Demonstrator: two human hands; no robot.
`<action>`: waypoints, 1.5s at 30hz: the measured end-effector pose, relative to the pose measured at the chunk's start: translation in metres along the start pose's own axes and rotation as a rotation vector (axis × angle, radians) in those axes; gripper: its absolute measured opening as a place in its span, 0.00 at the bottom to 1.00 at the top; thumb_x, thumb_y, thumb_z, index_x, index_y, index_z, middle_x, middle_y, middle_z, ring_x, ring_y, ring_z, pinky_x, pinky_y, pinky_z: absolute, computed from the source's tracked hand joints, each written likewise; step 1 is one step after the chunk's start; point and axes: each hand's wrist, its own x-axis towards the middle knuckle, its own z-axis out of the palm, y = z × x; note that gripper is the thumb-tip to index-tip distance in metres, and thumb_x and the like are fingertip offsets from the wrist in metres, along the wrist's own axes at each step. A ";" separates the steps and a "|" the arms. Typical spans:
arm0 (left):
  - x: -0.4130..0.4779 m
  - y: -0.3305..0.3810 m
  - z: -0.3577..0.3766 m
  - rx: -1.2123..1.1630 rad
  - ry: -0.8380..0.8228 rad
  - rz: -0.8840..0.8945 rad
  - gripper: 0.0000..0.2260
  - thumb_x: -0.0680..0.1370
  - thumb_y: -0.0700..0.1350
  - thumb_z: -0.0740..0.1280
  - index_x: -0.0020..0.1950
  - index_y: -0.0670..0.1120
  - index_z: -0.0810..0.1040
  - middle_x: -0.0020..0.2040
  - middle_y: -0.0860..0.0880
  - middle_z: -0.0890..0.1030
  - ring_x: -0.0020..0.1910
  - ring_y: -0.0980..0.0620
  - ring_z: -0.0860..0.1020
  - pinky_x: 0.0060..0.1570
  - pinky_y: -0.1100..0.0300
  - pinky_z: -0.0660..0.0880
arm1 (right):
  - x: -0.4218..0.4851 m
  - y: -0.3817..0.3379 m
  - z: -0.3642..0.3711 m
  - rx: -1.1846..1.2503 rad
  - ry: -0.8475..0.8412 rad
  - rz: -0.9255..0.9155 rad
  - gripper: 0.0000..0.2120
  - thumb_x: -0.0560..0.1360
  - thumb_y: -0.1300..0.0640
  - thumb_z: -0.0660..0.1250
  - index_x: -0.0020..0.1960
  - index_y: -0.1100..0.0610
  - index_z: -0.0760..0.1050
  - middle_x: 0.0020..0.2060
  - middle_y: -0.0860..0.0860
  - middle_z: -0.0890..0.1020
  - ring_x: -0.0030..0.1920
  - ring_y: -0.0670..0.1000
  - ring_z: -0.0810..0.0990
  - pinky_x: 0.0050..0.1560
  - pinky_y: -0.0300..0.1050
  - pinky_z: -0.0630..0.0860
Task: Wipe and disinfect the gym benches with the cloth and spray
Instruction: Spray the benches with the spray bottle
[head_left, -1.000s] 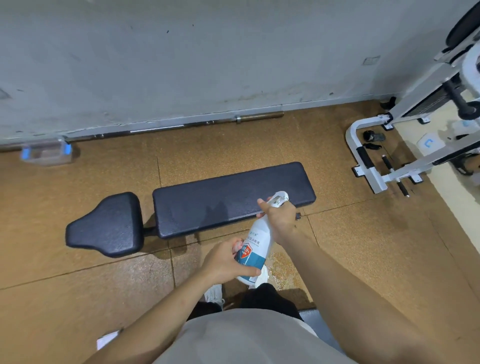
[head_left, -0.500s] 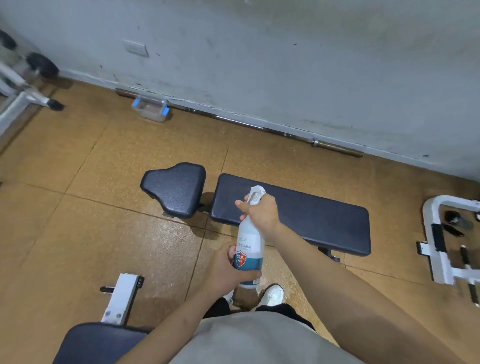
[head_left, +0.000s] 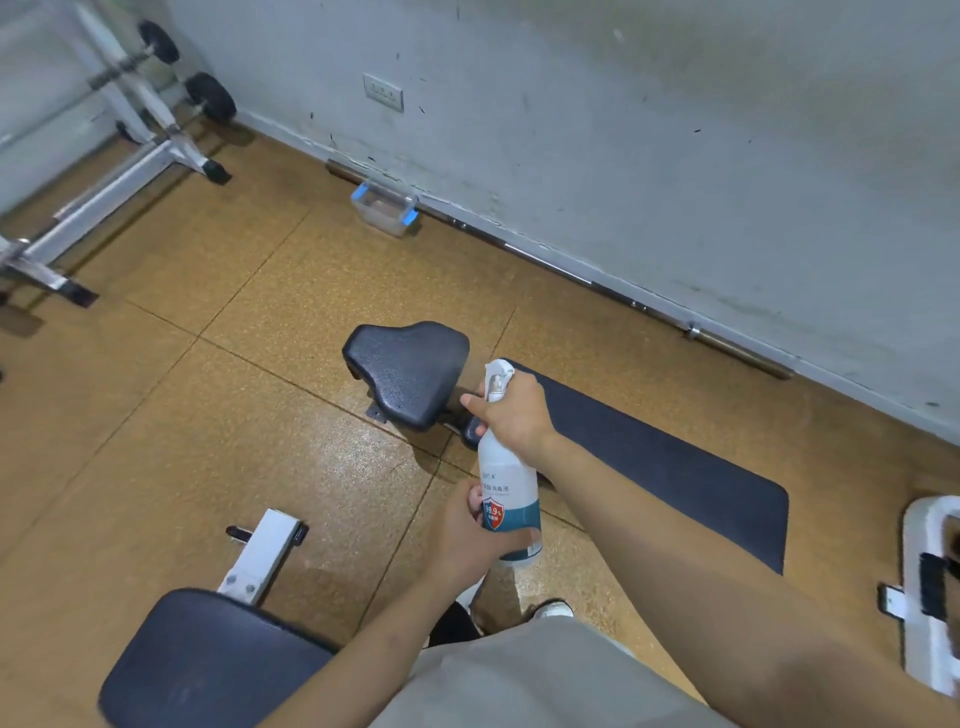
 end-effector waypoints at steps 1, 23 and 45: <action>0.001 0.000 0.000 0.001 -0.005 0.003 0.30 0.60 0.51 0.87 0.55 0.58 0.74 0.55 0.58 0.83 0.55 0.58 0.83 0.53 0.55 0.85 | 0.000 0.002 -0.001 -0.006 0.012 0.016 0.11 0.74 0.58 0.76 0.45 0.63 0.76 0.33 0.55 0.83 0.26 0.49 0.82 0.27 0.39 0.76; 0.000 0.036 0.143 0.448 -0.570 0.152 0.39 0.55 0.63 0.82 0.63 0.60 0.72 0.58 0.60 0.81 0.57 0.56 0.82 0.59 0.51 0.83 | -0.072 0.147 -0.176 0.351 0.496 0.351 0.11 0.74 0.57 0.76 0.48 0.58 0.75 0.37 0.55 0.83 0.28 0.50 0.84 0.34 0.44 0.81; -0.095 0.068 0.461 0.814 -0.820 0.219 0.27 0.64 0.52 0.85 0.57 0.51 0.76 0.48 0.59 0.84 0.44 0.69 0.82 0.36 0.72 0.76 | -0.217 0.399 -0.424 0.885 0.832 0.561 0.11 0.72 0.63 0.78 0.44 0.61 0.75 0.32 0.59 0.80 0.28 0.55 0.80 0.39 0.61 0.82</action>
